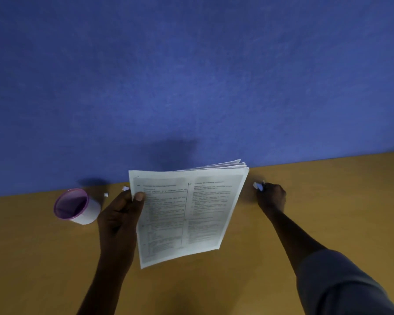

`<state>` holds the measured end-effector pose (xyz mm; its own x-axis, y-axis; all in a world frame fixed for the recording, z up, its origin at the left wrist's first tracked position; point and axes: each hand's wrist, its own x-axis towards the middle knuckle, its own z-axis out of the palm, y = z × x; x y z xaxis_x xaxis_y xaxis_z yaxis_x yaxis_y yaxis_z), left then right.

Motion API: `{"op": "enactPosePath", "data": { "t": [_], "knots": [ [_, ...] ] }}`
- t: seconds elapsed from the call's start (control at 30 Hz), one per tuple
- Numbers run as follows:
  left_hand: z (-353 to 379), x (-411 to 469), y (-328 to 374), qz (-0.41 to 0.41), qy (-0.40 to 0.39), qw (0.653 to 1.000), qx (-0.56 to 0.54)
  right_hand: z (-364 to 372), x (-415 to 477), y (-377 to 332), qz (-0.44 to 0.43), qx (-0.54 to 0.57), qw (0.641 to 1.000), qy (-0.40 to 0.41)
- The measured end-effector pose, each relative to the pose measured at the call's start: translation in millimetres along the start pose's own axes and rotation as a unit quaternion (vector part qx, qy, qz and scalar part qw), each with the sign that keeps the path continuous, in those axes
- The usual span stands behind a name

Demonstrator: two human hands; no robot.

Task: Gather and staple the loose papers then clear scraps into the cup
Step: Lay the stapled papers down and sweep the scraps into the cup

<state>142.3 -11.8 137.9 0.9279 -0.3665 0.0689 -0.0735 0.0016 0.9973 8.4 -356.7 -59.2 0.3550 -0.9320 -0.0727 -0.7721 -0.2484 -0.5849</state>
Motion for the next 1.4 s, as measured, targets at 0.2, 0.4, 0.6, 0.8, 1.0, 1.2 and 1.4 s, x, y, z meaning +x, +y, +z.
{"op": "enactPosePath", "data": {
  "t": [0.2, 0.4, 0.6, 0.8, 1.0, 1.2, 1.4],
  "knots": [
    [4, 0, 4, 0.006, 0.001, 1.0, -0.013, 12, 18, 22, 0.061, -0.026, 0.997, -0.028],
    [5, 3, 16, 0.012, -0.013, 0.999, -0.029, -23, -13, -27, 0.037, -0.01, 0.999, -0.025],
    [7, 6, 30, 0.008, 0.01, 0.998, -0.063, -99, -86, -122, -0.057, 0.469, 0.845, -0.249],
    [9, 8, 44, -0.003, 0.021, 0.994, -0.106, -139, -120, -149, -0.161, 0.471, 0.809, -0.312],
    [2, 4, 63, 0.011, -0.005, 0.994, -0.109, -160, -141, -165, -0.171, 0.437, 0.855, -0.22],
    [-4, 14, 93, 0.051, 0.001, 0.993, -0.103, -178, -156, -170, -0.182, 0.442, 0.854, -0.204],
    [-5, 11, 108, 0.027, -0.01, 0.985, -0.168, -184, -166, -171, -0.177, 0.449, 0.853, -0.199]
  ]
}}
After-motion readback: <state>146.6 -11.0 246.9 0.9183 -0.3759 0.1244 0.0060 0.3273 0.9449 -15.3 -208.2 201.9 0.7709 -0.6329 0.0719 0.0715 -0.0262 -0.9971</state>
